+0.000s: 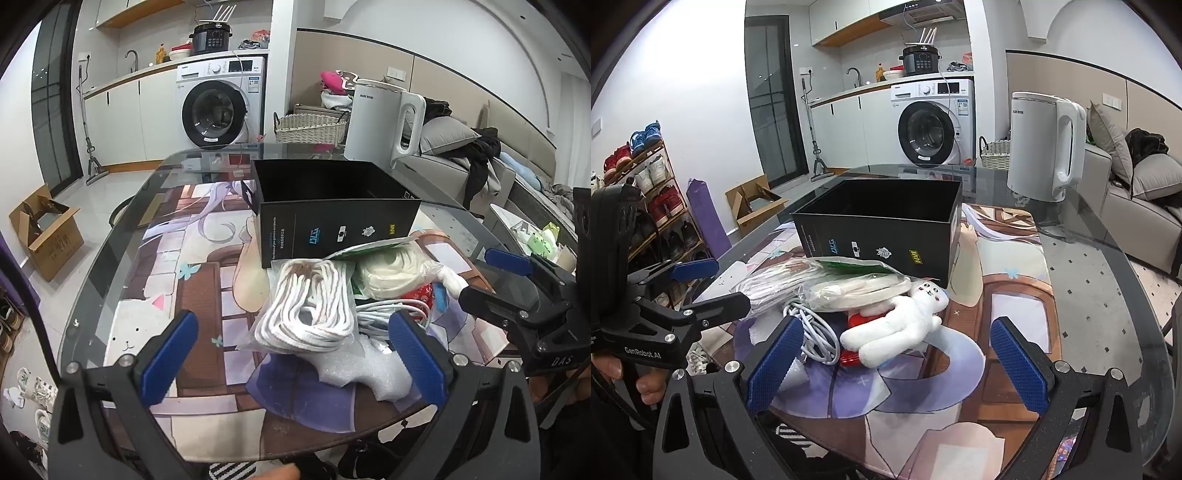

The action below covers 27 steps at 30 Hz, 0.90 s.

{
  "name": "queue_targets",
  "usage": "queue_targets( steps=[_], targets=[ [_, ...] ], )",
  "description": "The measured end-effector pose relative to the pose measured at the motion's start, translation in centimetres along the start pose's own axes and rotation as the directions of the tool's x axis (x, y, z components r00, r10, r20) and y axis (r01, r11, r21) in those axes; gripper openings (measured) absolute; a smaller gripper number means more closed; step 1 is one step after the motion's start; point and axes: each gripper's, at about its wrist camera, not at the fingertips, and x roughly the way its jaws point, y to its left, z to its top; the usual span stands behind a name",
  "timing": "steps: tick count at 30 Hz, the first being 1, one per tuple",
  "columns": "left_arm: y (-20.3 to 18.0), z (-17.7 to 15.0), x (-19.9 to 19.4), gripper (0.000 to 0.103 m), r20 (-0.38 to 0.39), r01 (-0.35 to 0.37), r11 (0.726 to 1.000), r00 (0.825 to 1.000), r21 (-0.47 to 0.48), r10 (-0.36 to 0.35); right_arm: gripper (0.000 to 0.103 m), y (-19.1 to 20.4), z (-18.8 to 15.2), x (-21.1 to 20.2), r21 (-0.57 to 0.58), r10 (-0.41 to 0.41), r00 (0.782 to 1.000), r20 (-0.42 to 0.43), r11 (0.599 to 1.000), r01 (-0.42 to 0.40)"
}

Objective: Organize soft objects
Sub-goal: 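Move the right gripper toward the white plush doll on the pile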

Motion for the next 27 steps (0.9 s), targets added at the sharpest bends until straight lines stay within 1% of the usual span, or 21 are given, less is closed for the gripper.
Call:
queue_targets(
  steps=[1, 9, 10, 27],
  targets=[
    [0.1, 0.0, 0.0, 0.103, -0.006, 0.009, 1.000, 1.000, -0.013, -0.009, 0.103, 0.0, 0.0, 0.0, 0.000, -0.001, 1.000, -0.002, 1.000, 0.001],
    [-0.7, 0.0, 0.1, 0.103, 0.000, 0.003, 1.000, 1.000, 0.005, -0.003, 0.103, -0.1, 0.0, -0.1, 0.002, -0.002, 1.000, 0.003, 1.000, 0.002],
    [0.0, 0.3, 0.0, 0.103, -0.004, 0.018, 1.000, 1.000, -0.024, -0.018, 0.103, -0.1, 0.0, -0.1, 0.002, -0.001, 1.000, 0.003, 1.000, 0.001],
    [0.3, 0.1, 0.0, 0.103, 0.000, 0.018, 1.000, 1.000, -0.018, -0.018, 0.103, -0.2, 0.1, 0.1, 0.003, -0.005, 1.000, 0.001, 1.000, 0.005]
  ],
)
